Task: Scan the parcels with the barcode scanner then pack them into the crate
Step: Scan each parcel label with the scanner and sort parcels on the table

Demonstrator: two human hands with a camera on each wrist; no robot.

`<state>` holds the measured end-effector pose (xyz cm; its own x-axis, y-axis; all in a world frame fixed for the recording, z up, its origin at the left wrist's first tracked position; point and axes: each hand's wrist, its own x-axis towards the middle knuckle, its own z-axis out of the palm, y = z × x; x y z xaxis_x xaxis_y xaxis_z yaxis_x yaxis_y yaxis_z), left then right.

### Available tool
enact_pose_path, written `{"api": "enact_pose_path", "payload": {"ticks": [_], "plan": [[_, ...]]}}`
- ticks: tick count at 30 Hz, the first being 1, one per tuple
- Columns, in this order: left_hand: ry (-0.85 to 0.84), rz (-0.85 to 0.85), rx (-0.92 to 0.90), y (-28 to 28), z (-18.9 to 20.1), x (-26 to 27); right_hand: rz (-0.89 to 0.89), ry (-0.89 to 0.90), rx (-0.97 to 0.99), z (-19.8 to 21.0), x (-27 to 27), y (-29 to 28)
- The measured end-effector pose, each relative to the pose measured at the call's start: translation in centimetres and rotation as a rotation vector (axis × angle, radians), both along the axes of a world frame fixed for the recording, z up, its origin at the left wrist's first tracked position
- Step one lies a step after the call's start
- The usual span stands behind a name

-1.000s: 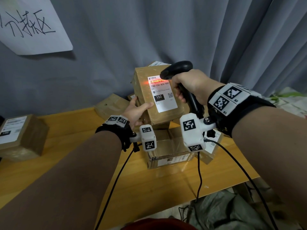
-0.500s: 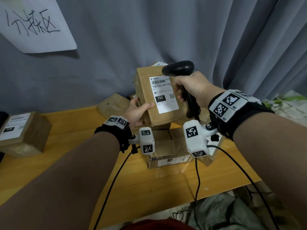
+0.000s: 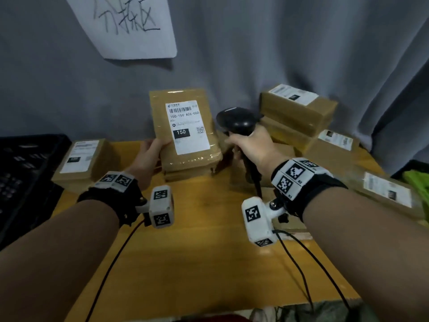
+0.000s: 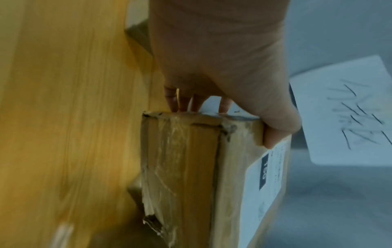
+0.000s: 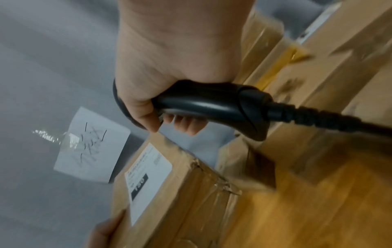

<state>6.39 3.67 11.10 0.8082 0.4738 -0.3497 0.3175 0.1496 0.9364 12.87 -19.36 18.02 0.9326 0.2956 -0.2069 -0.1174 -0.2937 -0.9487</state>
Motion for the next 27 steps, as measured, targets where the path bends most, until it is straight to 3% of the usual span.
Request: {"api": "enact_pose_path", "payload": {"ticks": [7, 12, 17, 21, 25, 27], "plan": [[0.307, 0.115, 0.099, 9.8, -4.4, -4.1, 0.112, 0.08, -0.08, -5.4, -1.8, 11.6], [0.44, 0.049, 0.195, 12.5, -8.4, -3.8, 0.127, 0.11, -0.152, -10.2, -2.1, 16.1], [0.48, -0.047, 0.239, 14.1, -9.6, -2.7, 0.196, 0.241, -0.208, -14.1, -2.1, 19.1], [0.471, -0.352, 0.768, 15.6, -8.5, -2.1, 0.2, 0.335, -0.212, -15.5, -2.4, 21.4], [0.334, -0.274, 1.252, 18.2, -6.8, -2.8, 0.138, 0.307, -0.196, -16.0, -2.2, 23.5], [0.537, -0.25, 1.358, 19.8, -6.8, -4.0, 0.148, 0.3, -0.182, -15.9, -1.8, 24.4]]}}
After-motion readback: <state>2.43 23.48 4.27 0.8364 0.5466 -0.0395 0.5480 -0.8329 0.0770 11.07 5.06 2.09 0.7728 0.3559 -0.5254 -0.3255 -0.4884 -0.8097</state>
